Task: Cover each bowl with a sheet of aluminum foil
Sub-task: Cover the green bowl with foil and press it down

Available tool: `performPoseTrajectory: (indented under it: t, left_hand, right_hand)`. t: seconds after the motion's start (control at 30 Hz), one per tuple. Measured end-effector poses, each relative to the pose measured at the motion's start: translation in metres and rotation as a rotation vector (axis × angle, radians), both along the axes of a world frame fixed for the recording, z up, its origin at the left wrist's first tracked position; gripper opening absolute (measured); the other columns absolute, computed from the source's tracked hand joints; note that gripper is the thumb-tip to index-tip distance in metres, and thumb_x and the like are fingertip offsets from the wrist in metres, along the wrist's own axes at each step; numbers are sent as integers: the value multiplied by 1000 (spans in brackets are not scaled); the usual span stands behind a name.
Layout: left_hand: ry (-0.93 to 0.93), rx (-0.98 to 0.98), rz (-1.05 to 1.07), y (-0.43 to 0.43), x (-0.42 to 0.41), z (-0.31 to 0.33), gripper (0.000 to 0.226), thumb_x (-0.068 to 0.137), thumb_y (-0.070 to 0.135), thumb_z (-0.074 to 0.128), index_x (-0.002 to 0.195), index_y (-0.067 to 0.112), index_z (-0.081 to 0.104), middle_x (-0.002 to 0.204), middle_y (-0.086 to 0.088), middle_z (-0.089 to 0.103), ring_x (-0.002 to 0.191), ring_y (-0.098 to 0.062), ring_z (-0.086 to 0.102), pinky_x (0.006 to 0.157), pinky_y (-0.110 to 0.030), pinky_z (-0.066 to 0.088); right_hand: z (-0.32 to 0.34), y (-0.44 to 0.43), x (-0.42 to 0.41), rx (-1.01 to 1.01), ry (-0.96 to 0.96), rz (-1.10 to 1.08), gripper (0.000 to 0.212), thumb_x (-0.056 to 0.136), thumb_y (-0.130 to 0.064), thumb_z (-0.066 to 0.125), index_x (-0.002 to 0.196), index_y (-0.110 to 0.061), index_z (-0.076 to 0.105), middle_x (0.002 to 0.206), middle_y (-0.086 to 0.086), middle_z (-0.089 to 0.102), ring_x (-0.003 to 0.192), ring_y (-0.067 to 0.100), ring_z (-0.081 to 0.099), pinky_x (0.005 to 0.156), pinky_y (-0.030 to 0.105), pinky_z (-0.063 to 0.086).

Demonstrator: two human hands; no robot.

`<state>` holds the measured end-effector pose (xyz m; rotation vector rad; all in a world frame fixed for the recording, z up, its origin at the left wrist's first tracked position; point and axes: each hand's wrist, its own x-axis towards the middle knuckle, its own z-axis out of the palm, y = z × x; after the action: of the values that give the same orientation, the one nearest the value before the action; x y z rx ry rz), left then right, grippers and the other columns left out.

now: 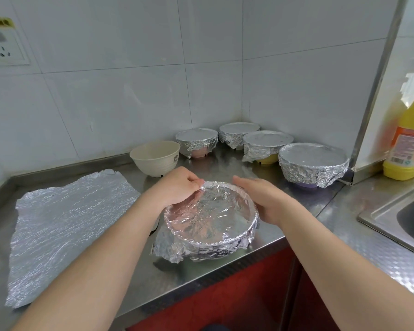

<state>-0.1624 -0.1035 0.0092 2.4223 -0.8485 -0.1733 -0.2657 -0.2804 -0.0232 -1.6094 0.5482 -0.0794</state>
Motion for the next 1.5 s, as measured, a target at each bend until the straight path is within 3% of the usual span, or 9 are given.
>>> performPoseTrajectory:
  t: [0.27, 0.47, 0.7, 0.87, 1.0, 1.13, 1.23, 1.37, 1.5]
  left_hand:
    - [224, -74, -114, 1, -1, -4, 26, 101, 38, 45, 109, 32, 69, 74, -4, 58, 51, -14, 32, 49, -27, 29]
    - [226, -107, -67, 4, -5, -6, 30, 102, 31, 45, 106, 15, 70, 65, -2, 50, 50, -14, 35, 52, -26, 33]
    - [339, -253, 43, 10, -21, -8, 31, 101, 22, 48, 77, 9, 64, 60, -3, 53, 38, -14, 37, 32, -19, 30]
    - [298, -518, 346, 14, -32, -24, 27, 98, 6, 40, 103, 8, 67, 65, -8, 59, 52, -17, 45, 43, -23, 39]
    - [341, -778, 415, 14, -62, -22, 53, 90, -7, 32, 129, 14, 59, 133, -2, 55, 118, -17, 51, 104, -33, 41]
    - [324, -771, 353, 26, -75, -25, 42, 92, -2, 38, 121, 14, 64, 127, 3, 59, 115, -9, 49, 95, -23, 35]
    - [231, -748, 383, 25, -77, -27, 37, 95, 2, 37, 119, 13, 64, 120, 3, 63, 104, -6, 53, 84, -15, 36]
    - [41, -618, 427, 25, -84, -30, 37, 95, 10, 39, 121, 18, 64, 108, 14, 66, 94, -7, 57, 79, -22, 41]
    - [-243, -303, 369, 39, -88, -31, 34, 95, 24, 43, 63, 20, 53, 79, 7, 58, 82, -19, 52, 62, -29, 34]
  right_hand:
    - [-14, 13, -1, -35, -108, -108, 40, 98, -31, 50, 132, -10, 53, 129, 12, 60, 118, 33, 57, 104, 51, 43]
    - [-11, 17, 1, -148, -93, -79, 37, 99, -29, 48, 130, -8, 55, 89, 5, 60, 79, 21, 56, 84, 34, 44]
    - [10, 7, -12, -78, -68, -24, 35, 96, -31, 54, 128, -17, 57, 117, 6, 64, 93, 19, 61, 99, 43, 48]
    - [13, 0, -36, -159, -171, -99, 45, 96, -43, 50, 137, -23, 49, 132, -3, 55, 120, 19, 51, 104, 44, 42]
    - [2, 15, -49, -159, -207, -39, 55, 97, -43, 51, 147, -27, 35, 146, -8, 41, 132, 16, 42, 108, 41, 37]
    - [-4, 24, -46, -253, -244, -5, 57, 101, -33, 44, 152, -20, 22, 153, -1, 33, 137, 18, 36, 111, 36, 32]
    - [-5, 26, -31, -302, -240, -61, 48, 102, -19, 36, 149, -7, 32, 97, -5, 54, 81, 1, 54, 69, 18, 44]
    - [-4, 18, -18, -267, -225, -99, 42, 100, -6, 33, 141, -4, 43, 59, -5, 52, 29, -1, 33, 35, 13, 27]
    - [9, 6, -5, -347, -371, -283, 35, 99, -12, 40, 129, -11, 58, 124, 7, 63, 92, 9, 62, 82, 25, 51]
